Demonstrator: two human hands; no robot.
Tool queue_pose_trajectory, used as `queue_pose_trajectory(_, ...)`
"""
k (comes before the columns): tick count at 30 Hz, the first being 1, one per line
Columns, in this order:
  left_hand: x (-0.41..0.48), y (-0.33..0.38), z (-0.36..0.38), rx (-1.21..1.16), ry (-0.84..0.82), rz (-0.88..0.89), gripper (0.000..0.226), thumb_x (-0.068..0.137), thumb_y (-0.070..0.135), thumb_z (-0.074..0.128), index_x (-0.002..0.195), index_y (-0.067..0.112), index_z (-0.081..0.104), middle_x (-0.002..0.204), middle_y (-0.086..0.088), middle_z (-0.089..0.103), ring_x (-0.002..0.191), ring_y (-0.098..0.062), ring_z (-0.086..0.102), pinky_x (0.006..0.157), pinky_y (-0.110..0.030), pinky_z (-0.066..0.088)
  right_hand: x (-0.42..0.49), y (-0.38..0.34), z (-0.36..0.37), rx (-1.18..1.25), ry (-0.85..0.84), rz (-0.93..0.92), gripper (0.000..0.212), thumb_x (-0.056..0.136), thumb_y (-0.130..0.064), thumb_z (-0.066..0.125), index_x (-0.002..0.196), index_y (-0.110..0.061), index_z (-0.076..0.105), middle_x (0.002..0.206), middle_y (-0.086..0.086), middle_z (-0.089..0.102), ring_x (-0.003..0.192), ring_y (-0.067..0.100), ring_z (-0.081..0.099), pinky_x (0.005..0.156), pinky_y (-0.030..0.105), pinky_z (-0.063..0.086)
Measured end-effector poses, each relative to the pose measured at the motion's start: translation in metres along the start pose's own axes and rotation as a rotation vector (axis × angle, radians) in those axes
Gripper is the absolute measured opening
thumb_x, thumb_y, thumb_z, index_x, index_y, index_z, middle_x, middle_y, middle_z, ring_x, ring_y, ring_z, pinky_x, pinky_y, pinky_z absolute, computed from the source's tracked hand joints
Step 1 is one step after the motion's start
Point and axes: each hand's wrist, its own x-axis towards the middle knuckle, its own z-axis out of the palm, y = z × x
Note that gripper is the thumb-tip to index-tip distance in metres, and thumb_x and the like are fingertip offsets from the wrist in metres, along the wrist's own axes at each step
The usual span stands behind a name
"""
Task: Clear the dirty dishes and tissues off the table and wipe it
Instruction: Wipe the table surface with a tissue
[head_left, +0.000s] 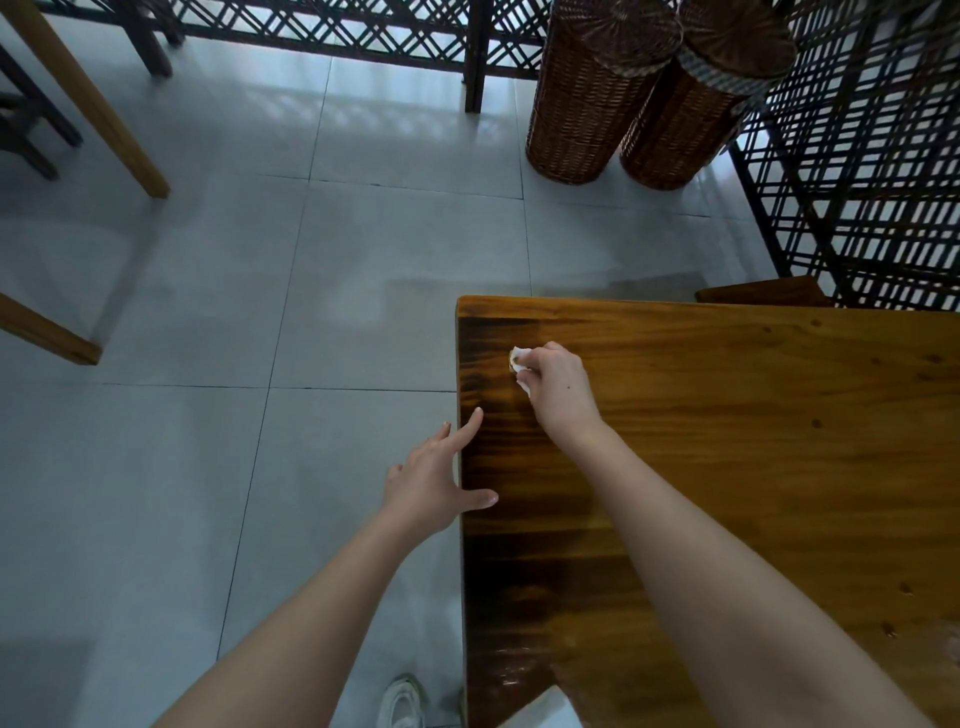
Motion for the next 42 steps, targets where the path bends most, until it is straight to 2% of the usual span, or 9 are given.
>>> queue_pose_trajectory(3,0.001,0.000,0.001,0.009,0.008,0.005,0.102,0.075,0.051,0.075,0.145,0.058,0.001,0.161,0.005,0.016,0.145,-0.025,0.024,0.110,-0.058,0.032,-0.014,-0.002,0.001,-0.025,-0.042,-0.041,0.021,0.094,-0.011,0.056,0.111,-0.007,0.068,0.105,0.006,0.061,0.097,0.014,0.057,0.087,0.025,0.051)
queue_pose_trajectory(9,0.002,0.000,0.001,0.027,0.015,0.000,0.101,0.076,0.051,0.075,0.146,0.057,0.003,0.161,0.006,0.017,0.145,-0.024,0.024,0.111,-0.058,0.032,-0.029,0.003,0.010,0.015,-0.008,-0.067,0.007,0.091,-0.012,0.060,0.090,-0.011,0.067,0.093,0.001,0.062,0.085,0.010,0.056,0.074,0.018,0.046)
queue_pose_trajectory(14,-0.001,0.001,-0.001,0.037,0.018,0.009,0.100,0.076,0.052,0.074,0.146,0.056,0.003,0.161,0.005,0.017,0.145,-0.024,0.024,0.111,-0.058,0.030,-0.003,0.007,0.003,0.088,0.092,0.058,0.010,0.092,-0.012,0.059,0.096,-0.010,0.068,0.097,0.002,0.063,0.084,0.007,0.053,0.072,0.013,0.040)
queue_pose_trajectory(17,-0.002,0.002,-0.001,0.043,0.020,0.009,0.101,0.076,0.052,0.074,0.147,0.055,0.003,0.161,0.005,0.017,0.145,-0.025,0.024,0.112,-0.058,0.029,0.013,0.014,-0.007,0.161,0.119,0.170,0.018,0.092,-0.012,0.059,0.107,-0.007,0.068,0.106,0.006,0.067,0.094,0.013,0.061,0.083,0.019,0.046)
queue_pose_trajectory(22,-0.002,0.000,-0.001,0.051,0.021,0.015,0.100,0.076,0.053,0.073,0.146,0.056,0.002,0.161,0.004,0.017,0.145,-0.025,0.024,0.111,-0.058,0.030,-0.011,0.016,-0.003,0.128,0.061,0.109,0.017,0.092,-0.012,0.059,0.106,-0.009,0.068,0.107,0.004,0.065,0.092,0.008,0.056,0.081,0.016,0.043)
queue_pose_trajectory(27,-0.002,-0.001,0.002,0.052,0.025,0.004,0.100,0.077,0.054,0.072,0.146,0.057,0.000,0.161,0.003,0.017,0.144,-0.027,0.027,0.109,-0.055,0.036,-0.054,0.033,-0.012,0.132,-0.006,0.093,0.014,0.090,-0.011,0.062,0.101,-0.011,0.070,0.099,0.000,0.065,0.088,0.007,0.058,0.082,0.021,0.050)
queue_pose_trajectory(29,-0.002,-0.002,0.004,0.038,0.017,0.006,0.099,0.079,0.053,0.070,0.145,0.057,-0.003,0.161,0.002,0.015,0.144,-0.028,0.026,0.109,-0.055,0.036,-0.073,0.039,-0.015,0.213,0.021,0.162,0.013,0.088,-0.010,0.064,0.100,-0.010,0.071,0.094,-0.002,0.067,0.086,0.006,0.060,0.081,0.022,0.052)
queue_pose_trajectory(34,-0.014,0.001,0.011,0.066,0.037,0.020,0.086,0.090,0.048,0.059,0.149,0.048,-0.004,0.162,0.000,0.008,0.145,-0.028,0.022,0.113,-0.051,0.032,-0.111,0.054,-0.036,0.555,0.218,0.424,0.011,0.085,-0.014,0.070,0.093,-0.021,0.072,0.080,-0.017,0.066,0.074,-0.005,0.064,0.065,0.009,0.052)
queue_pose_trajectory(42,-0.075,0.018,0.033,-0.053,0.093,0.048,0.072,0.095,0.039,0.056,0.152,0.039,0.013,0.162,-0.003,0.011,0.147,-0.027,0.016,0.117,-0.046,0.024,-0.196,0.112,-0.075,0.502,0.225,0.513,0.009,0.082,-0.010,0.072,0.089,-0.017,0.073,0.078,-0.010,0.066,0.077,0.003,0.064,0.065,0.011,0.048)
